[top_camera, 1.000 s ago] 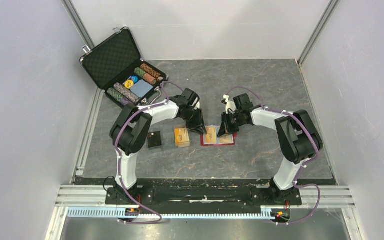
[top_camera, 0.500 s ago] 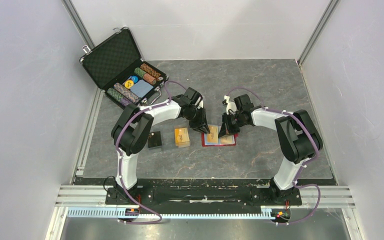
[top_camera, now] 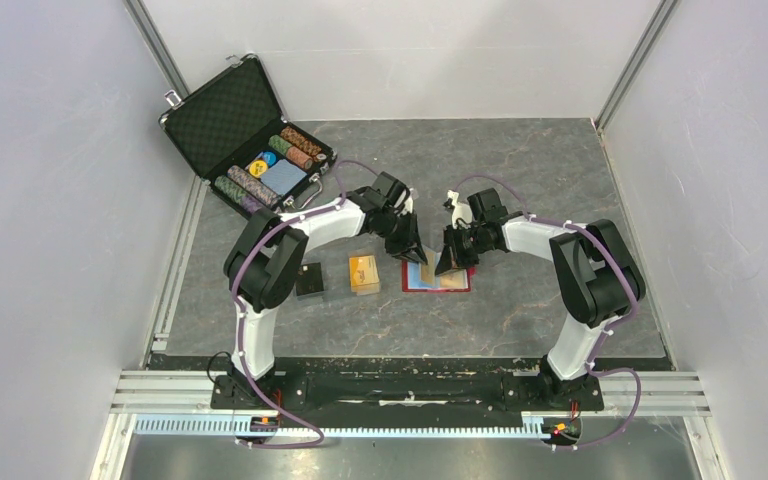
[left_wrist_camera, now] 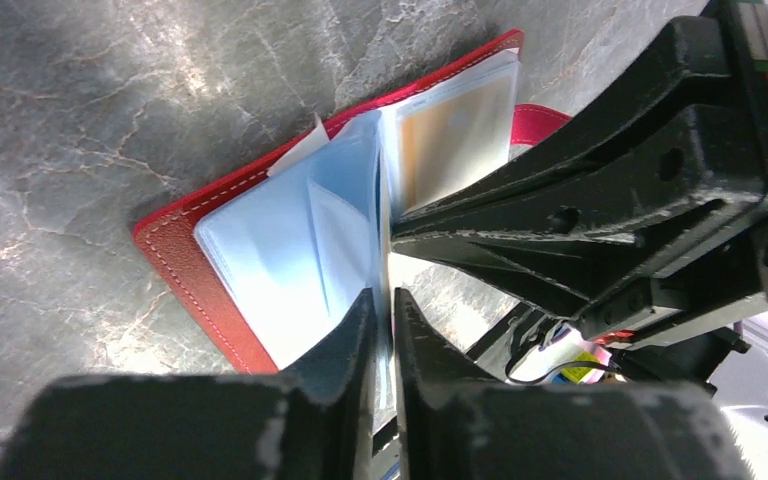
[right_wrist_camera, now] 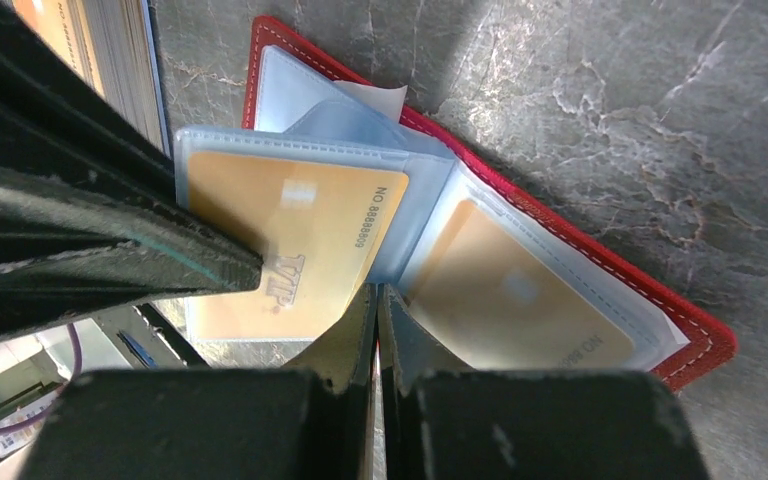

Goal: Put the credit cards into the card holder
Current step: Turn over the card holder at the center of the board.

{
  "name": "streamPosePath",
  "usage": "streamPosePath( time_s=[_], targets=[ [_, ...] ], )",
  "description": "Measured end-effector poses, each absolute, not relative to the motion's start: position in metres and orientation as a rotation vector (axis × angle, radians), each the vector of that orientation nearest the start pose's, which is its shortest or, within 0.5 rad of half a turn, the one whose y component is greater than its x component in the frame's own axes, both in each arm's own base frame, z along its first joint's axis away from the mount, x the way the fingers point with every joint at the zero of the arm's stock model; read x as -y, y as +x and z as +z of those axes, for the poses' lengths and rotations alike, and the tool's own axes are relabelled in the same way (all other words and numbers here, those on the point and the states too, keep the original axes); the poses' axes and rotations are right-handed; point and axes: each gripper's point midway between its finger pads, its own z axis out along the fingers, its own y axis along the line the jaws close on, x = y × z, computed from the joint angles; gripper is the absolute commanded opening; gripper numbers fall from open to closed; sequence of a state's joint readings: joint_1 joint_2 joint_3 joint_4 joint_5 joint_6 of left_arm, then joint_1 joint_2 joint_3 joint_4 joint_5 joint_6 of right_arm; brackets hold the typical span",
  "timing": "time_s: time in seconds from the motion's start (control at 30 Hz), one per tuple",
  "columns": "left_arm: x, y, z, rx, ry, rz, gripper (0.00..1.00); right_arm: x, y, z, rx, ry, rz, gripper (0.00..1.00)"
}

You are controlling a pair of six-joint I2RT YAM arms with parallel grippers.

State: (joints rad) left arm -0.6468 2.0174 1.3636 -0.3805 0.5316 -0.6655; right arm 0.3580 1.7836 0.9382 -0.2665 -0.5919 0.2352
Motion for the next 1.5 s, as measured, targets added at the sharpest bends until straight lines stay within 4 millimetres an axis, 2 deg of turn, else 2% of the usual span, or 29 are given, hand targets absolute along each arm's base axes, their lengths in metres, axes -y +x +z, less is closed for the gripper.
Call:
streamPosePath(
  time_s=[0.1,0.27,0.3,0.4,0.47,0.6,0.83,0.97,1.1,1.27,1.33,1.5],
  targets=[
    [0.358,0.289,0.057,-2.847,0.198,-1.061,0.04,-0.22,0.283,0.019,-2.693,-0.361,0.981,0.0],
    [0.354,0.294,0.066,-2.863,0.231,-0.933,0.05,-0.221,0.286,0.024,-2.676,-0.355,0.982,0.0],
    [0.351,0.294,0.067,-2.869,0.235,-0.903,0.08,-0.22,0.287,0.026,-2.667,-0.354,0.981,0.0],
    [0.345,0.293,0.068,-2.893,0.237,-0.842,0.33,-0.217,0.293,0.035,-2.639,-0.338,0.969,0.0],
    [0.341,0.289,0.066,-2.914,0.238,-0.818,0.39,-0.214,0.298,0.041,-2.621,-0.323,0.96,0.0],
    [0.342,0.282,0.063,-2.952,0.249,-0.799,0.4,-0.205,0.308,0.048,-2.595,-0.282,0.935,0.0],
    [0.372,0.275,0.069,-2.936,0.342,-0.852,0.42,-0.191,0.316,0.053,-2.585,-0.24,0.848,0.0],
    [0.387,0.273,0.077,-2.92,0.385,-0.911,0.49,-0.188,0.318,0.058,-2.57,-0.237,0.816,0.01],
    [0.398,0.267,0.073,-2.934,0.42,-0.961,0.5,-0.184,0.323,0.062,-2.561,-0.242,0.773,0.02],
    [0.403,0.264,0.074,-2.924,0.447,-1.005,0.47,-0.184,0.329,0.068,-2.547,-0.253,0.755,0.05],
    [0.405,0.266,0.077,-2.899,0.451,-1.02,0.47,-0.184,0.329,0.069,-2.546,-0.257,0.756,0.1],
    [0.389,0.266,0.09,-2.831,0.428,-1.052,0.47,-0.196,0.33,0.077,-2.526,-0.301,0.77,0.17]
  ],
)
